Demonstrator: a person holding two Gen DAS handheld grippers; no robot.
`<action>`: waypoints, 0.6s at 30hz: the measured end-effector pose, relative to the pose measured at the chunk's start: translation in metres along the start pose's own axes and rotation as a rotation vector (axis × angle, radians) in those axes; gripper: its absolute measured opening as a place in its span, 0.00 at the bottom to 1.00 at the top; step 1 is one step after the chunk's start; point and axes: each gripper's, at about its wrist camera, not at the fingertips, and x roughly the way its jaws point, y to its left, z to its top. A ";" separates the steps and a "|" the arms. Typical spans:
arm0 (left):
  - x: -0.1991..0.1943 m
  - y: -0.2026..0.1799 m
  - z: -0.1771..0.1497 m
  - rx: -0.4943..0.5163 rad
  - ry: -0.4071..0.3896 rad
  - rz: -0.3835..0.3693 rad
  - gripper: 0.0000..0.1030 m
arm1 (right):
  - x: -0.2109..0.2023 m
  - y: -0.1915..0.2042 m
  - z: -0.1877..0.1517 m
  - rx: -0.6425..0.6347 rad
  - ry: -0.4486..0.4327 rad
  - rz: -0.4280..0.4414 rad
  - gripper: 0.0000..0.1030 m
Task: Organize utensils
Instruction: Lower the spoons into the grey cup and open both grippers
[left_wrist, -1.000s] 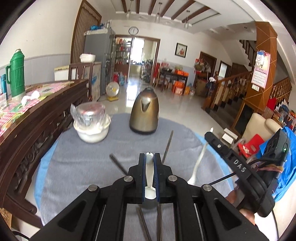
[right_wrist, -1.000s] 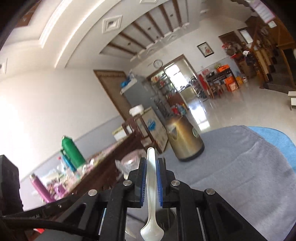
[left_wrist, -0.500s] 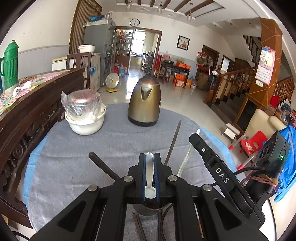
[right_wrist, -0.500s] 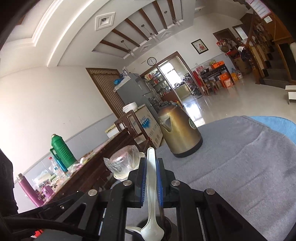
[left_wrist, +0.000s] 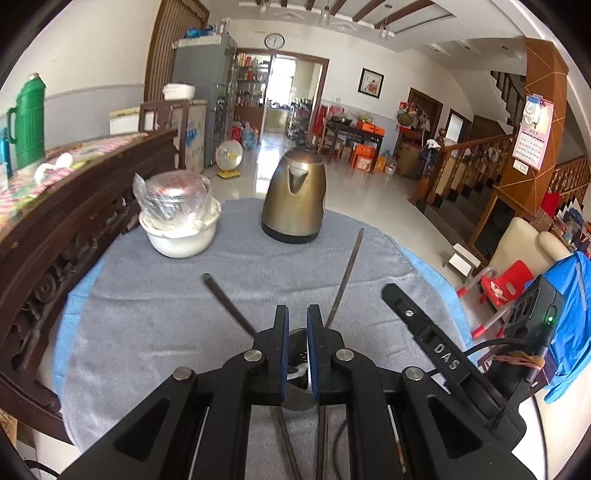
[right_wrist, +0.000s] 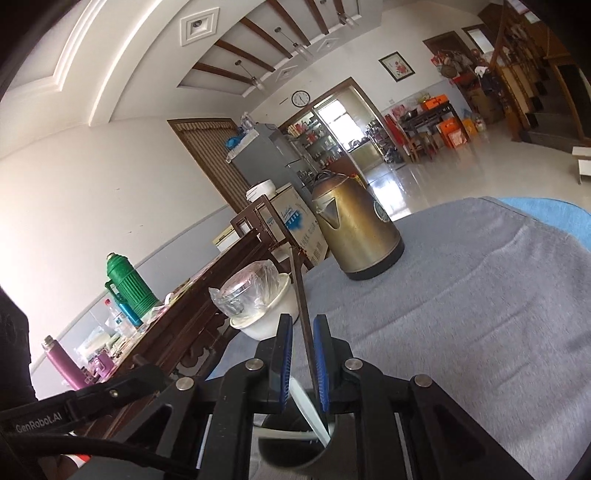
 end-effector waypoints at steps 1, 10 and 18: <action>-0.006 -0.001 -0.002 0.007 -0.008 0.009 0.11 | -0.006 0.000 0.000 0.002 -0.005 0.000 0.14; -0.048 0.003 -0.041 0.031 -0.024 0.096 0.50 | -0.061 0.008 -0.010 -0.011 -0.024 -0.028 0.14; -0.053 -0.003 -0.081 0.104 0.032 0.226 0.65 | -0.102 0.015 -0.034 -0.054 0.010 -0.072 0.14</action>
